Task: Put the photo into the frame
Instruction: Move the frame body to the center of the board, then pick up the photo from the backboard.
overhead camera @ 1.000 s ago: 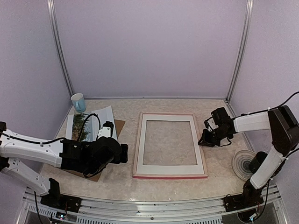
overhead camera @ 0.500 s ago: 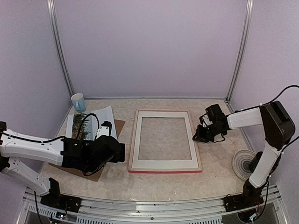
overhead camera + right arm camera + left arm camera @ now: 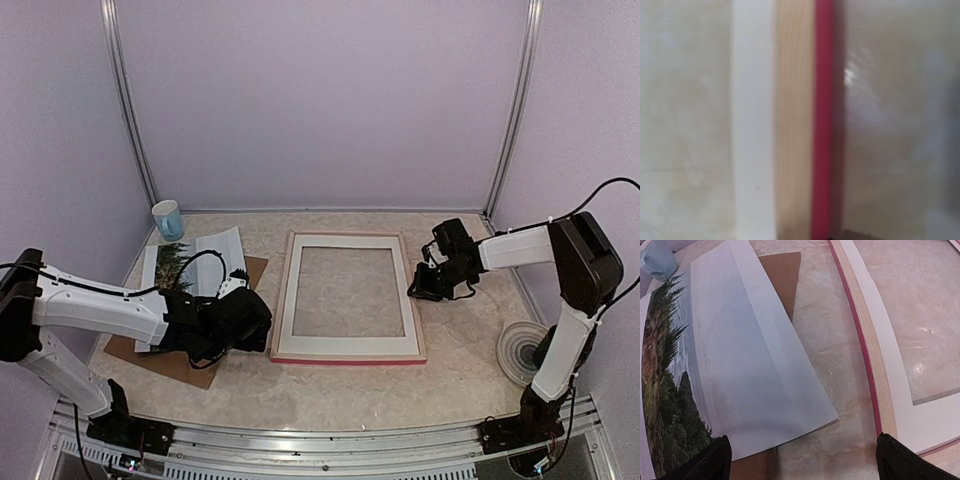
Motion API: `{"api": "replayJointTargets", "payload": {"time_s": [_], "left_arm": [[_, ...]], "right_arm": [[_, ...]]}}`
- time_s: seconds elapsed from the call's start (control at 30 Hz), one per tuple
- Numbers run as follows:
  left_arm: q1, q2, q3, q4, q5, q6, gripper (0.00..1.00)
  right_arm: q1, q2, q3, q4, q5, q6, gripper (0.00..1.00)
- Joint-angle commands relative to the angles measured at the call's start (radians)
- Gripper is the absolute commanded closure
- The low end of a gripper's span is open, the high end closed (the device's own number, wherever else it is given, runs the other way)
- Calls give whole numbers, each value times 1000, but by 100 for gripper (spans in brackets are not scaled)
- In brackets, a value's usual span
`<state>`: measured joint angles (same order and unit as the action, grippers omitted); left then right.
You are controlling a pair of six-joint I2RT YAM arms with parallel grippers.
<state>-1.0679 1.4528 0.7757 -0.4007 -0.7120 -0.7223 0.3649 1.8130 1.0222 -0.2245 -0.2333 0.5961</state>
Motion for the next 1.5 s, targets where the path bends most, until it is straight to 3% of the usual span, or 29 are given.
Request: {"api": "replayJointTargets", "payload": {"time_s": [0.0, 0.13, 0.37, 0.87, 1.47], "left_arm": [[38, 66, 55, 1, 50, 71, 1], [89, 117, 86, 1, 106, 96, 1], [148, 180, 146, -17, 193, 126, 1], [198, 307, 229, -104, 148, 139, 13], [198, 350, 254, -125, 136, 130, 30]], "right_arm": [[8, -58, 26, -92, 56, -27, 71], [8, -127, 24, -131, 89, -42, 57], [8, -203, 0, -162, 127, -59, 42], [7, -252, -60, -142, 118, -67, 39], [6, -253, -78, -115, 96, -73, 39]]}}
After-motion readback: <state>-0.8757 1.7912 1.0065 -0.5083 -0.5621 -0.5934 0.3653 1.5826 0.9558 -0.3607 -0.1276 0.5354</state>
